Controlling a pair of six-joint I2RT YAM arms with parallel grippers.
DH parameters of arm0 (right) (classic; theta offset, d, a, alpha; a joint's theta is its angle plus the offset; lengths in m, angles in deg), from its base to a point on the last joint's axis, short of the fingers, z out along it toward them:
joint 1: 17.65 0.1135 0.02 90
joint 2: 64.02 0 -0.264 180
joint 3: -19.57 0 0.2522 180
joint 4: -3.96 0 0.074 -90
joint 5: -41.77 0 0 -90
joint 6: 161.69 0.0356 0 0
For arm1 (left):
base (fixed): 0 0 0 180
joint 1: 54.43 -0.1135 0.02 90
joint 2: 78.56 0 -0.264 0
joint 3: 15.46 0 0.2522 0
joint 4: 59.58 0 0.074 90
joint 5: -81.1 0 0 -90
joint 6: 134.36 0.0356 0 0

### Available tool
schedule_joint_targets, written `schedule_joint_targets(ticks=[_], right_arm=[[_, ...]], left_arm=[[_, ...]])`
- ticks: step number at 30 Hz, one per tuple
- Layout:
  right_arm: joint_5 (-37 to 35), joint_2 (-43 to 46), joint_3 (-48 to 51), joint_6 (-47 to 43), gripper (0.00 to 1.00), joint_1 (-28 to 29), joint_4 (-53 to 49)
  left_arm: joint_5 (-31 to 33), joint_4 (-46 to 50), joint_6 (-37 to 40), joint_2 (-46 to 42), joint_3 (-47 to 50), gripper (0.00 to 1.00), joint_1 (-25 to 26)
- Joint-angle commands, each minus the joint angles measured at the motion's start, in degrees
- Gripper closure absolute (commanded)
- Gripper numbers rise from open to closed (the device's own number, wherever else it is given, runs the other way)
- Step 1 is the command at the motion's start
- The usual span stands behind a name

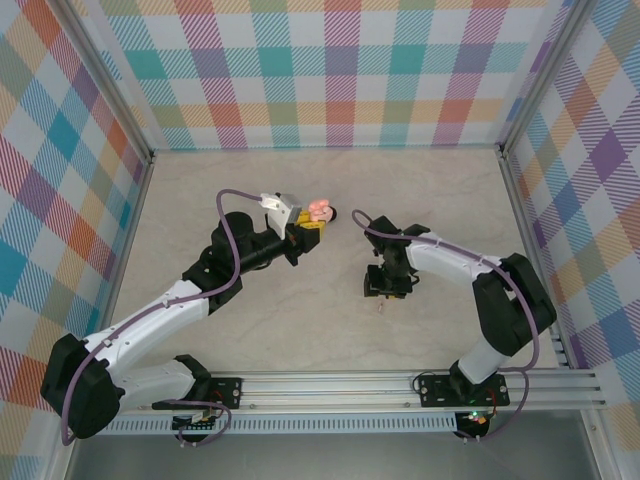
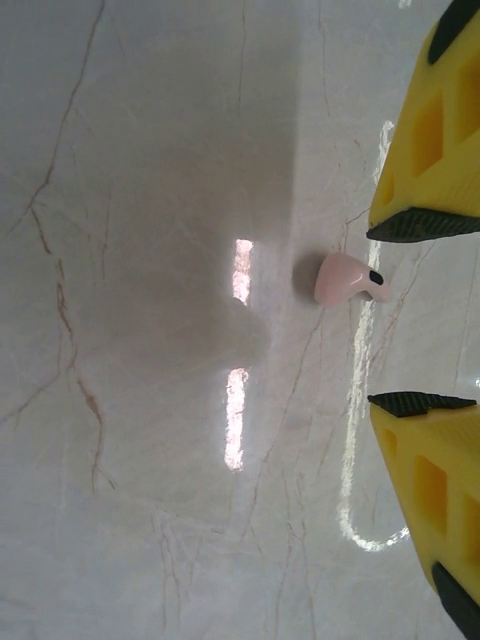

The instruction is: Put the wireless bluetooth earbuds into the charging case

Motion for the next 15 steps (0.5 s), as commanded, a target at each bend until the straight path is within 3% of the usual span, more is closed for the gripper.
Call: schedule_joint_targets(ticks=[1,15], right_arm=[[-1.50,-1.22,-0.14,7.13,0.53,-0.05,0.85],[-1.51,-5.32,-0.52,10.76,0.59,0.12,0.29]], left_arm=[[-0.14,-1.41,-0.76,-0.33,-1.76,0.75,0.85],[-0.30,-1.69,-0.82,0.12,-1.78,0.75,0.89]])
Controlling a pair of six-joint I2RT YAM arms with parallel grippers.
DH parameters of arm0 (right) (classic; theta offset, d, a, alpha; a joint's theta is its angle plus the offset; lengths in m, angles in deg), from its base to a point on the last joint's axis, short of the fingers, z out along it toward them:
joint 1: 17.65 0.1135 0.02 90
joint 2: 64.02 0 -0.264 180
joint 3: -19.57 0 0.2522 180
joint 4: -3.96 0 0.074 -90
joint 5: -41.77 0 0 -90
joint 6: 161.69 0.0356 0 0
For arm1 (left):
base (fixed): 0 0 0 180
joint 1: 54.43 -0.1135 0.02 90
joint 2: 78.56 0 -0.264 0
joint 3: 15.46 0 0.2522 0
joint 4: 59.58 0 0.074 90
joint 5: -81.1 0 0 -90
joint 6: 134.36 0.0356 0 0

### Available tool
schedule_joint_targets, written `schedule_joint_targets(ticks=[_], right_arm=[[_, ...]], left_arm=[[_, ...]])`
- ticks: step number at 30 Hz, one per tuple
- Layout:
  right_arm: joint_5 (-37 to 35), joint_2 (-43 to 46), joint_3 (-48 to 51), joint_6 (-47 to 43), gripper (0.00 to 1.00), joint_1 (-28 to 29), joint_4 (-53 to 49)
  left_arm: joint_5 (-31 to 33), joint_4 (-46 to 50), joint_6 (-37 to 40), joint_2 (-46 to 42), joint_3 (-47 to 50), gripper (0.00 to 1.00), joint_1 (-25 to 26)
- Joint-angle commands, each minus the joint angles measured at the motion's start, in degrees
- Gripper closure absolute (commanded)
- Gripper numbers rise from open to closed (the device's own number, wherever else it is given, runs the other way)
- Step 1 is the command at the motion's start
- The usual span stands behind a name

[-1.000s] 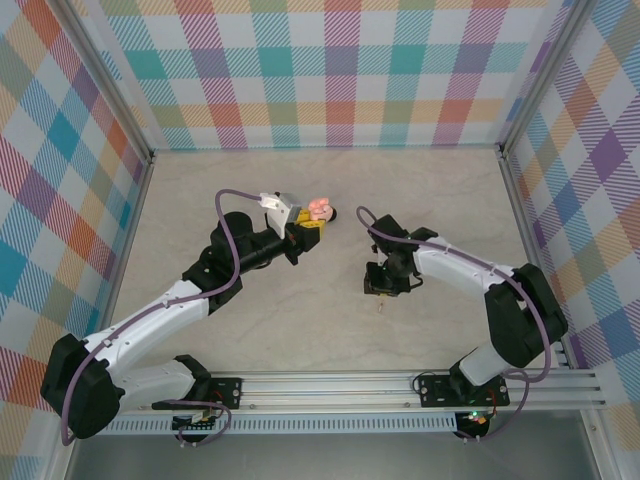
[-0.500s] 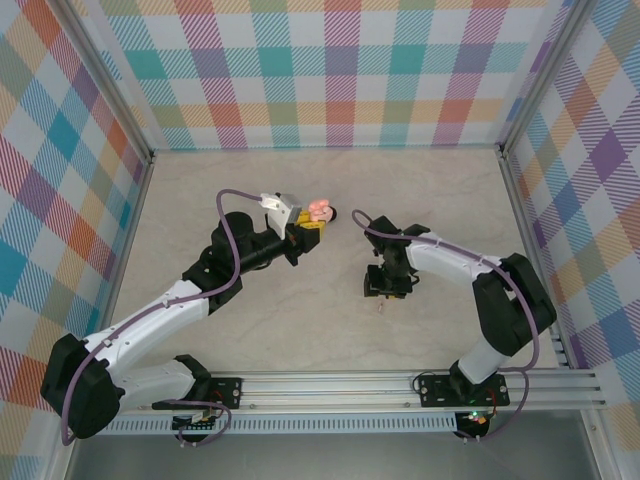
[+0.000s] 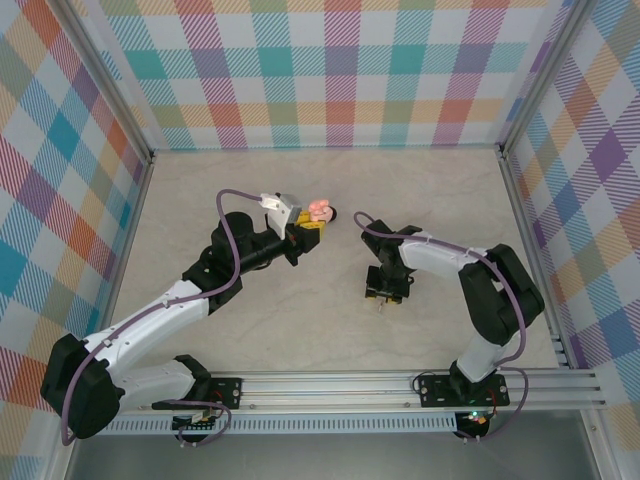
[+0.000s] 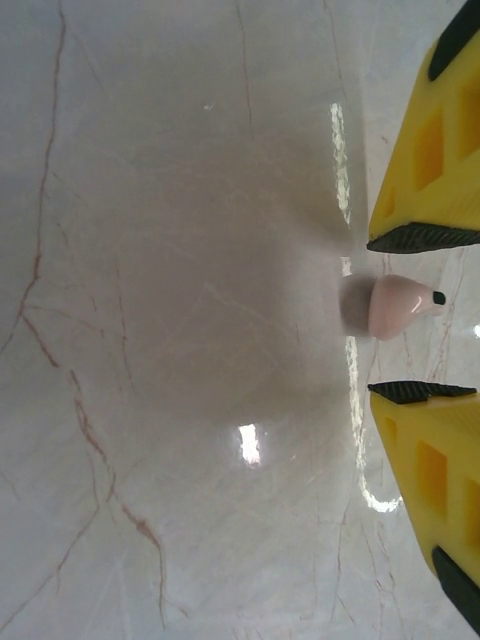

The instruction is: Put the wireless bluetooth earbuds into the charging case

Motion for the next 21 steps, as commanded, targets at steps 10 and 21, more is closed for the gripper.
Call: schedule_joint_targets(ticks=[10,21], right_arm=[[-0.16,-2.20,-1.12,2.02,0.62,0.37,-1.06],[-0.21,-4.25,-1.69,1.93,0.67,1.06,-1.15]], left_arm=[[-0.41,-1.69,-0.77,0.14,-1.88,0.75,0.89],[-0.35,-1.49,-0.78,0.07,-1.70,0.75,0.87]])
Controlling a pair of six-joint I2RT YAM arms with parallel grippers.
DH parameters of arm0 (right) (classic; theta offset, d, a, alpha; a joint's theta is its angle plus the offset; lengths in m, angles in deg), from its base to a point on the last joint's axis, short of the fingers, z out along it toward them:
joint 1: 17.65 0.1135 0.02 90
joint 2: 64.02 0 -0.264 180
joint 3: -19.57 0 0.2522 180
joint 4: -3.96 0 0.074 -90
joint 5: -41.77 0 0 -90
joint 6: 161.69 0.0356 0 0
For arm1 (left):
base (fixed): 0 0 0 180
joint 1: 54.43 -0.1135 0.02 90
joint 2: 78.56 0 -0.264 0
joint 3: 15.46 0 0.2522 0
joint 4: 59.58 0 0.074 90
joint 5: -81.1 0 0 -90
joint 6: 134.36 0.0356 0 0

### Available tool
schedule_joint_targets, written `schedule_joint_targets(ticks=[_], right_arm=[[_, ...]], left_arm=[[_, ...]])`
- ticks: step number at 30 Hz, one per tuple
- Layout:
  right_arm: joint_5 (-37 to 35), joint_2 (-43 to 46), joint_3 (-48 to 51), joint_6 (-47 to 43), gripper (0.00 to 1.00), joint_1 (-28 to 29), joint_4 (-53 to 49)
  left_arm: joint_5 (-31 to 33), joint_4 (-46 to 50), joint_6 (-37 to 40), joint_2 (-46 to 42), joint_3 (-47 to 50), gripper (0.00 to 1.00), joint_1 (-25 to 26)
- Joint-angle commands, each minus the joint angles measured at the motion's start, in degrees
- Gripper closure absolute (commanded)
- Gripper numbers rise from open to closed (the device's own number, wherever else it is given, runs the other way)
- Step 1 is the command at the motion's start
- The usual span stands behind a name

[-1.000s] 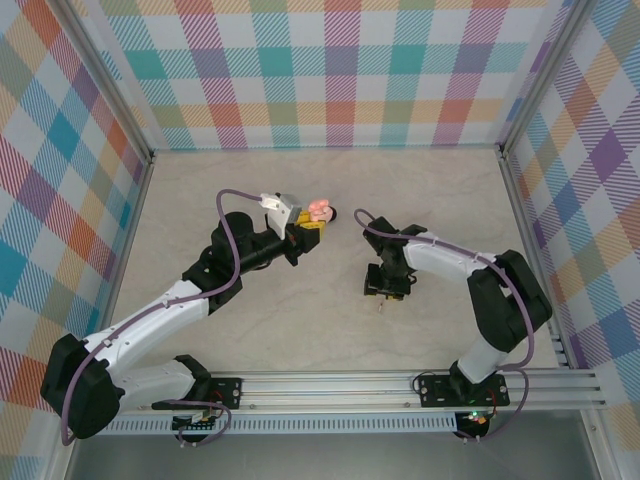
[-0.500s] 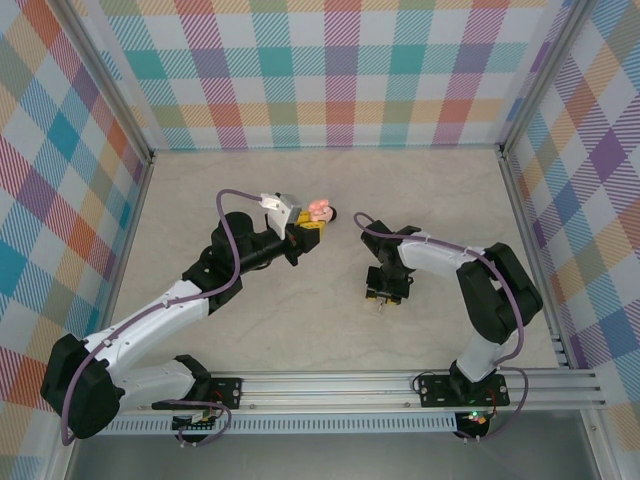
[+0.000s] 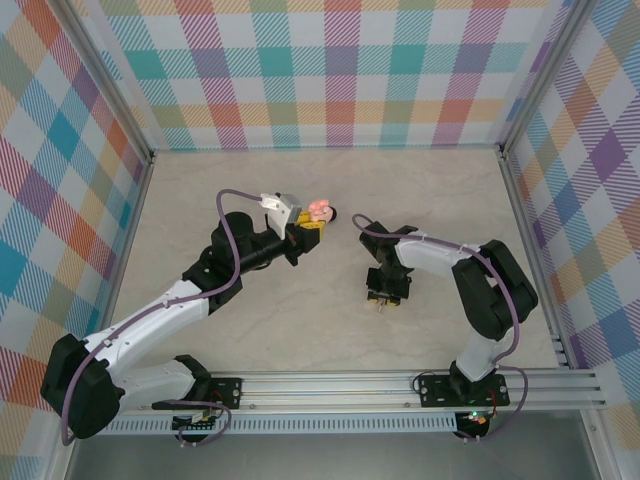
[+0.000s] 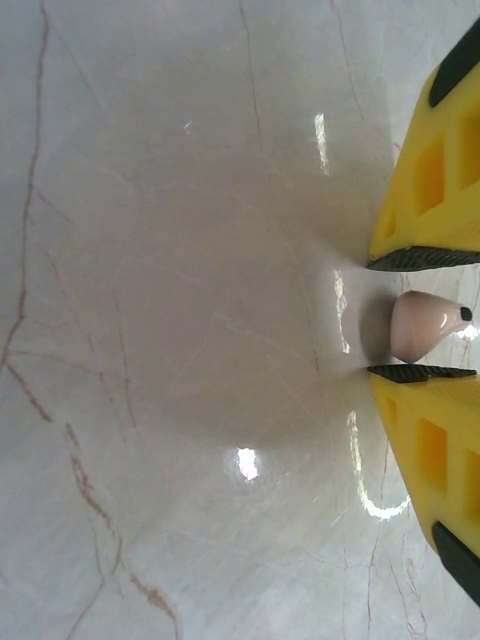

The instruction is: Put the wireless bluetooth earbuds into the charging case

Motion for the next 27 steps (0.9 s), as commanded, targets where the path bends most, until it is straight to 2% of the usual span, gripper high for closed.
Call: schedule_joint_targets(ticks=[1,7,15,27], right_arm=[[0.45,-2.11,-1.19,0.83,0.67,0.94,-0.20],[0.50,-2.56,-1.54,0.30,0.74,1.33,0.27],[-0.73,-1.06,-2.51,-3.32,0.75,1.51,0.80],[-1.94,11.49,-2.96,-8.89,0.75,1.51,4.00]], left_arm=[[-0.34,-1.51,-0.77,0.06,-1.67,0.75,0.89],[-0.39,-1.51,-0.92,-0.02,-1.46,0.75,0.88],[-0.06,-1.16,-0.98,-0.27,-1.12,0.75,0.89],[1.81,-2.22,-2.30,1.03,0.70,0.75,0.89]])
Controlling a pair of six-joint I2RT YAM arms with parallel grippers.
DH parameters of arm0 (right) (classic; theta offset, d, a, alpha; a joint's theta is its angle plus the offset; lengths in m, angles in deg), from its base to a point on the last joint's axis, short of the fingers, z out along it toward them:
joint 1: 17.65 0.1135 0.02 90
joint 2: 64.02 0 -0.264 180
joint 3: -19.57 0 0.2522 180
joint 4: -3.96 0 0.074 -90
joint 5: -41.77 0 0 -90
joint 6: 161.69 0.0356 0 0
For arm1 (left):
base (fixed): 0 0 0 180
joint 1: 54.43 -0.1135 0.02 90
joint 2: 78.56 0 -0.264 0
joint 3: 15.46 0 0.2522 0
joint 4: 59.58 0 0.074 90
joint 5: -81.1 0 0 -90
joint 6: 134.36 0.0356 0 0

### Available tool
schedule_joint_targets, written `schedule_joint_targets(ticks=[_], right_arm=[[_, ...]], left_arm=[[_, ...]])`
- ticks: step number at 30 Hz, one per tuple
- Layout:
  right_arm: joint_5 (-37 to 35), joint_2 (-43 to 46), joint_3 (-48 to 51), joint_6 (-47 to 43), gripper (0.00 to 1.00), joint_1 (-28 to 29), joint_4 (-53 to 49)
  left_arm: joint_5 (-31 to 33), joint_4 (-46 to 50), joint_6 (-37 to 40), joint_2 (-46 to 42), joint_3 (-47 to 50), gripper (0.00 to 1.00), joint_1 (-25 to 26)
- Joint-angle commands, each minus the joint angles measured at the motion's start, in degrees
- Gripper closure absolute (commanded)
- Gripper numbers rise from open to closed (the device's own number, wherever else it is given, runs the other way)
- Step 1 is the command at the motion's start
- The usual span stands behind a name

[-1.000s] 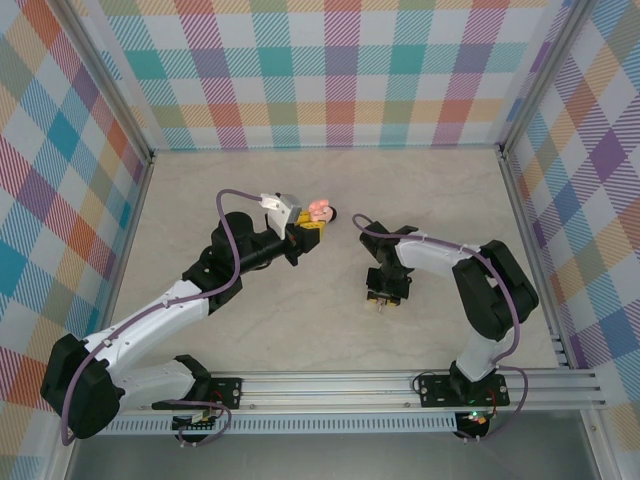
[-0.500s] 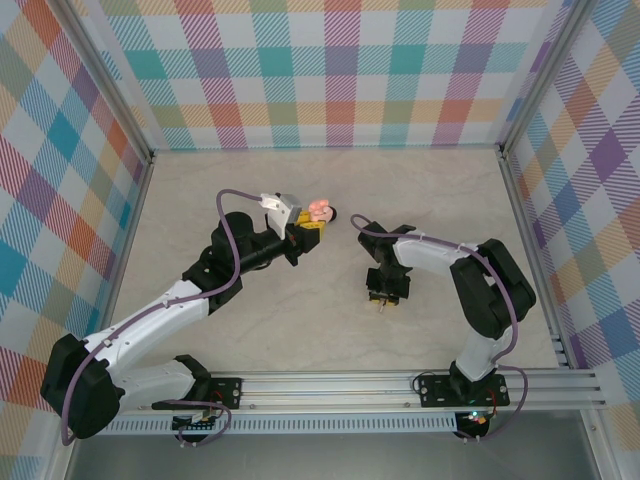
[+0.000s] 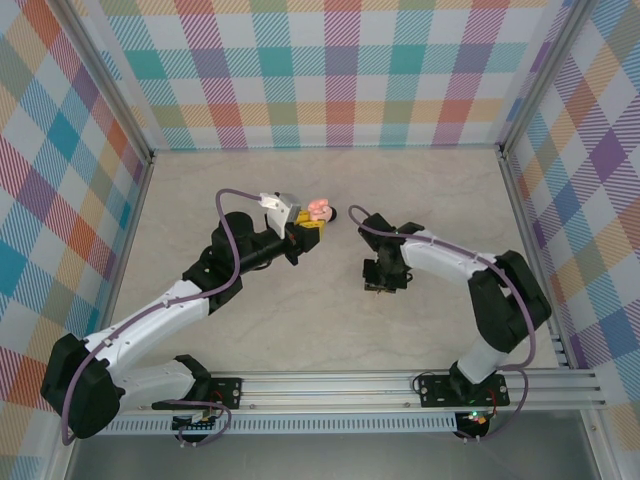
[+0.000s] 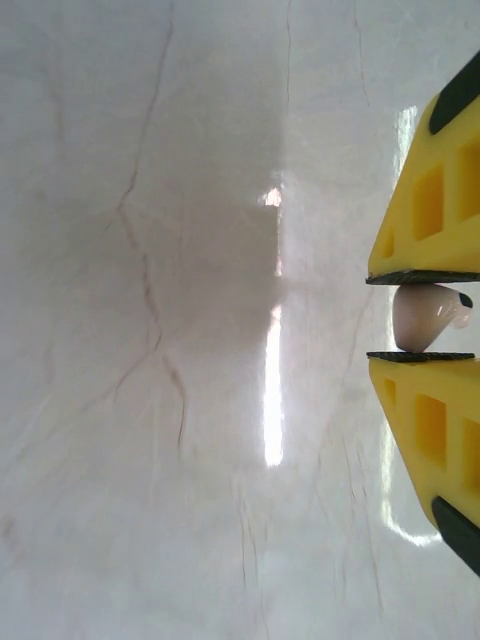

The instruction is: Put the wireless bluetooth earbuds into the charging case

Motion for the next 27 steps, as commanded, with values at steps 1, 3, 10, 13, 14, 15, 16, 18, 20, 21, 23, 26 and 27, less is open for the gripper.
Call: schedule_joint_targets(ticks=[1,3,10,13,14,15,16,18,20,21,23,26,27], right_arm=[[0.30,5.34,-1.18,-2.55,0.75,0.40,2.13],[0.99,8.38,-1.34,-3.27,0.75,0.40,2.84],[2.22,16.79,-3.20,-5.53,0.75,0.40,4.93],[2.75,19.47,-4.49,-6.73,0.75,0.40,6.32],[2.96,20.21,-5.21,-7.10,0.75,0.40,6.42],[3.50,20.81,-5.99,-7.54,0.75,0.40,6.71],[4.11,21.26,-6.69,-7.96,0.75,0.40,6.93],[5.46,22.21,-8.28,-8.57,0.74,0.40,7.76],[7.09,22.89,-9.73,-9.13,0.74,0.41,8.65],[7.83,23.09,-10.37,-9.49,0.74,0.40,9.19],[9.42,23.19,-11.55,-9.90,0.74,0.41,10.08],[12.15,22.93,-13.08,-10.20,0.74,0.40,11.74],[13.22,22.76,-13.35,-10.22,0.74,0.40,12.54]], left_arm=[[1.07,-1.99,-0.88,0.98,0.78,0.75,0.89],[1.15,-2.33,-1.23,1.51,0.94,0.75,0.85],[1.33,-3.48,-1.67,3.22,1.51,0.75,0.87],[1.16,-4.51,-1.30,3.70,2.09,0.75,0.85],[1.07,-5.00,-1.10,3.85,2.27,0.75,0.86],[1.07,-5.47,-0.85,3.87,2.48,0.75,0.86],[0.99,-5.83,-0.65,3.98,2.75,0.75,0.88],[0.55,-7.07,0.31,4.30,3.36,0.75,0.85],[-0.30,-8.19,1.35,4.62,3.96,0.75,0.88],[-0.79,-8.62,1.97,4.89,4.16,0.75,0.89],[-1.19,-8.80,2.92,5.32,4.19,0.75,0.89],[-2.54,-9.41,4.49,6.01,4.26,0.75,0.83],[-3.25,-9.56,5.06,6.24,4.19,0.75,0.89]])
